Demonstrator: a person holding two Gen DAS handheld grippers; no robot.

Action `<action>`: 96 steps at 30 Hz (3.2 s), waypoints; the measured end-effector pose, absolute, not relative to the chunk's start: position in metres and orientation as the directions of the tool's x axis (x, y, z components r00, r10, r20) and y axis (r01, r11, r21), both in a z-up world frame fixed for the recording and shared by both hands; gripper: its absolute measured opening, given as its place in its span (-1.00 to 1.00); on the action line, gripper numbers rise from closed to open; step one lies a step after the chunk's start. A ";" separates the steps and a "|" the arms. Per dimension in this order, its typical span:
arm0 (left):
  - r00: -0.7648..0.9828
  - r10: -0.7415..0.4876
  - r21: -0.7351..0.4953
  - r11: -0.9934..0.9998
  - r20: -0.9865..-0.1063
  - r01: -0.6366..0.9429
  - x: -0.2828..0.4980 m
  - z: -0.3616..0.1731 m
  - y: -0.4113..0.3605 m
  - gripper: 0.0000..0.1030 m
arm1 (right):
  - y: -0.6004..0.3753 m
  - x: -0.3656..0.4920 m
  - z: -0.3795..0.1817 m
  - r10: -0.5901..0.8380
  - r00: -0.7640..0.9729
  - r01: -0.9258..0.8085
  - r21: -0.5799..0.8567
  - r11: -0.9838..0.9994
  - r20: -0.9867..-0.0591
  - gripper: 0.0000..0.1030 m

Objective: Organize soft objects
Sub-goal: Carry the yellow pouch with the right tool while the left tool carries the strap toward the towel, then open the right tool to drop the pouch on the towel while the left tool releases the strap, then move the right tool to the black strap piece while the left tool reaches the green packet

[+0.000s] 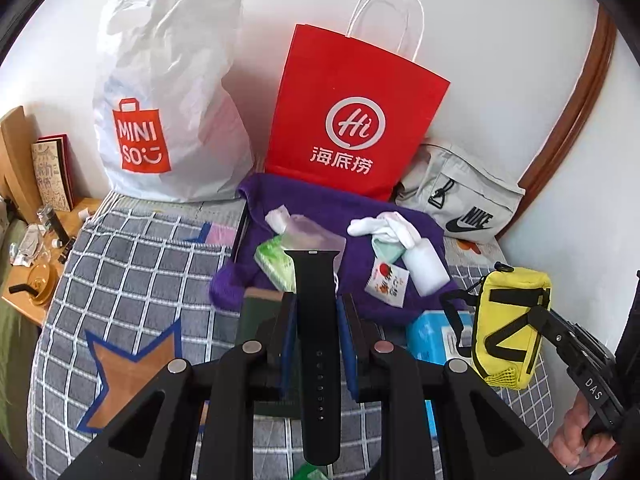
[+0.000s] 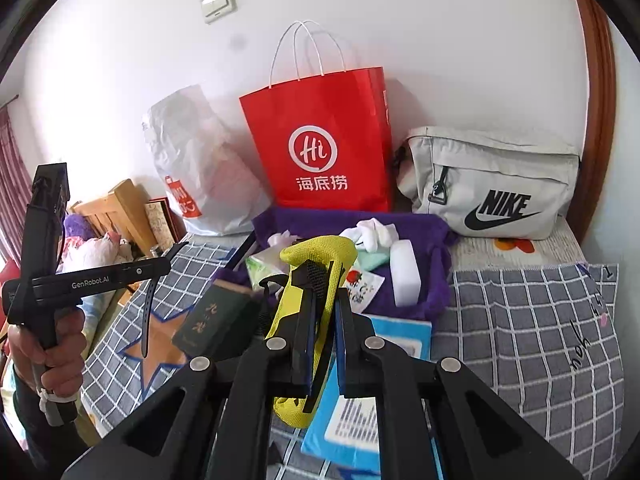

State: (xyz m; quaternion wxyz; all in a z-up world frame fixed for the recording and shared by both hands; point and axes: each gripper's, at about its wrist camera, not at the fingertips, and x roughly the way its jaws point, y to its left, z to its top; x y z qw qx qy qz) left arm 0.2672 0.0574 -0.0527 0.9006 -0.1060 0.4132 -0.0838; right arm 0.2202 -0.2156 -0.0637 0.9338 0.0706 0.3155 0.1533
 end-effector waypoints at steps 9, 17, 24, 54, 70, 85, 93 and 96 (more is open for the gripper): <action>0.644 -0.235 -0.270 0.962 -0.728 0.046 0.305 -0.056 0.061 -0.62 | -0.215 0.261 -0.069 0.325 0.758 -0.231 0.232 0.945 -0.566 -0.83; 0.632 -0.231 -0.267 0.963 -0.740 0.039 0.339 -0.064 0.059 -0.62 | -0.215 0.304 -0.081 0.316 0.751 -0.221 0.230 0.948 -0.580 -0.83; 0.610 -0.236 -0.266 0.963 -0.757 0.042 0.369 -0.080 0.051 -0.62 | -0.212 0.340 -0.100 0.318 0.727 -0.224 0.228 0.948 -0.609 -0.83; 0.506 -0.284 -0.336 0.942 -0.815 -0.014 0.454 -0.148 0.038 -0.62 | -0.211 0.394 -0.158 0.289 0.627 -0.262 0.153 0.953 -0.724 -0.75; 0.484 -0.274 -0.323 0.946 -0.831 -0.019 0.447 -0.139 0.043 -0.56 | -0.222 0.387 -0.144 0.272 0.634 -0.228 0.161 0.960 -0.724 -0.24; 0.522 -0.246 -0.312 0.949 -0.816 -0.041 0.362 -0.089 0.054 -0.36 | -0.208 0.299 -0.090 0.316 0.686 -0.261 0.184 0.948 -0.655 -0.02; 0.525 -0.202 -0.264 0.963 -0.827 -0.045 0.290 -0.084 0.057 -0.27 | -0.201 0.237 -0.091 0.342 0.669 -0.268 0.215 0.939 -0.659 -0.02; 0.516 -0.181 -0.249 0.966 -0.837 -0.064 0.262 -0.094 0.065 -0.25 | -0.197 0.213 -0.101 0.372 0.632 -0.283 0.245 0.927 -0.680 -0.02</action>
